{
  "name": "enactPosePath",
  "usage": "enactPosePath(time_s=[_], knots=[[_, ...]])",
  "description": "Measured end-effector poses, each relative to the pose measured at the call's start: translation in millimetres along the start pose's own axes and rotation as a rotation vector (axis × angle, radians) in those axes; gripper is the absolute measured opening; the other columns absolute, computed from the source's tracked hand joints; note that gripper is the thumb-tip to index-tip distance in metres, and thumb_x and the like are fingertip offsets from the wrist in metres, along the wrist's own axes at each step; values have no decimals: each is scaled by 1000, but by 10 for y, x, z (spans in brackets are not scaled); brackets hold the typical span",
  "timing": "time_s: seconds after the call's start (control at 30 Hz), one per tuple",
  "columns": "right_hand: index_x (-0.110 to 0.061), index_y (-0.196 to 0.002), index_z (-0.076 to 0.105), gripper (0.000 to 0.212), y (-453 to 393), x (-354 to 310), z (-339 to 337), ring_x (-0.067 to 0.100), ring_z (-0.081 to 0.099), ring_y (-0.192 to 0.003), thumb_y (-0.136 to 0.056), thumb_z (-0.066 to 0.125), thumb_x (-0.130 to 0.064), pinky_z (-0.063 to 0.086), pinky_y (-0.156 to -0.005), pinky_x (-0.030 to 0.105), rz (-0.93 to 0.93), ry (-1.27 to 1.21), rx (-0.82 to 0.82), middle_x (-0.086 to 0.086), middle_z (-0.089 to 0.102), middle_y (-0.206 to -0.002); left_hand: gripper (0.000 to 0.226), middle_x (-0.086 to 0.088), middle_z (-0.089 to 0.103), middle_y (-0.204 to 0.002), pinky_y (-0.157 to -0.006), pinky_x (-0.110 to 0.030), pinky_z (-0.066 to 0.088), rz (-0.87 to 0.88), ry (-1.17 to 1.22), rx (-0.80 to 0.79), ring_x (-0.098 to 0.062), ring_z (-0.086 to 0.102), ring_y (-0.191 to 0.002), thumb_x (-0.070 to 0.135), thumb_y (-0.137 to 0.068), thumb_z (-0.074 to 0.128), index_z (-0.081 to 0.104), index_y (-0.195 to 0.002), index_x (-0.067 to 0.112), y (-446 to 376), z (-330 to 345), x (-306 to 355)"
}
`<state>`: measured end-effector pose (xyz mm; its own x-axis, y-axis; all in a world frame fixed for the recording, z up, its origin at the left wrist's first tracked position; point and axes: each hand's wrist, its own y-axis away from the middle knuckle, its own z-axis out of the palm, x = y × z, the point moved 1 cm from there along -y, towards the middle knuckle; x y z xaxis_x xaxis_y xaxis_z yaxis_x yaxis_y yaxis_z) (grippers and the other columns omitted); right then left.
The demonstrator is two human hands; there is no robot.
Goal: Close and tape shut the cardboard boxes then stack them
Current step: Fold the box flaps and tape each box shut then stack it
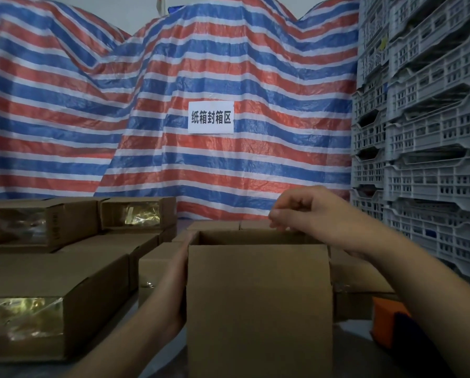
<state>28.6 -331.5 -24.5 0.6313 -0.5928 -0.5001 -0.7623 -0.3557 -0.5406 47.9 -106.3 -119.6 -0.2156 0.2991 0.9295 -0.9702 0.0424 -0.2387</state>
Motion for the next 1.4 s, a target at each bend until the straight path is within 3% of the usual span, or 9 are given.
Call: enactPosePath(time_s=[0.13,0.37,0.47,0.6,0.7,0.8,1.03,1.17,1.4], knots=[[-31,-98,72,11,-142,-120,65,4,64,-92,-98,61,-34,50,-85,27,122,235,-311,-12,71,-95,50,-2,77,-81,-62,-31,51,-18,16,-34,-15,74,-69,51,-95,45,78,-83,16,-45,-49,-29],[-33,-126,62,39,-202,-135,-18,3,61,-112,-91,66,-49,49,-105,33,227,224,-421,-16,65,-122,32,-7,76,-80,-52,-29,55,-36,17,-100,-18,74,-67,43,-78,61,78,-88,18,-54,-80,-12],[-33,-122,64,35,-208,-131,-8,3,62,-110,-92,66,-50,50,-104,35,206,245,-405,-15,67,-119,48,-11,75,-74,-44,-26,53,-96,-35,-95,-21,72,-59,39,-60,61,67,-104,19,1,-56,27],[-36,-113,70,25,-151,-54,-5,-2,63,-101,-91,67,-49,51,-95,29,139,219,-305,-17,70,-109,58,-15,75,-86,-49,-32,58,-97,-28,-38,-27,73,-66,32,-63,66,58,-121,28,5,-17,83],[-29,-88,78,15,-40,128,-1,1,68,-92,-95,65,-35,52,-87,29,70,-113,106,-12,75,-95,49,-12,65,-111,-50,-35,55,-40,-58,127,-32,69,-80,12,-85,66,48,-122,39,-42,-37,91],[-18,-77,76,27,158,444,16,22,70,-95,-97,59,-22,53,-95,44,159,-459,490,4,76,-89,26,-18,69,-102,-48,-35,54,-37,-89,86,-28,71,-69,8,-90,61,63,-103,30,-52,-64,83],[-28,-87,76,18,408,795,327,13,69,-63,-97,60,-24,50,-50,21,344,-665,365,6,75,-82,23,-15,75,-87,-58,-36,53,-49,-109,-22,-24,70,-67,18,-89,61,78,-93,33,-30,-73,53],[-24,-96,74,11,406,825,378,15,66,-61,-95,63,-25,50,-48,24,316,-769,355,8,73,-82,31,-14,75,-86,-52,-32,54,-16,-97,-55,-22,70,-62,28,-69,65,77,-96,35,-24,-73,40],[-33,-108,72,15,408,841,511,20,73,-82,-96,62,-35,56,-61,31,269,-859,383,10,76,-98,40,-11,75,-91,-74,-45,56,1,-167,-57,-36,69,-91,26,-71,64,73,-109,34,-16,-66,49]])
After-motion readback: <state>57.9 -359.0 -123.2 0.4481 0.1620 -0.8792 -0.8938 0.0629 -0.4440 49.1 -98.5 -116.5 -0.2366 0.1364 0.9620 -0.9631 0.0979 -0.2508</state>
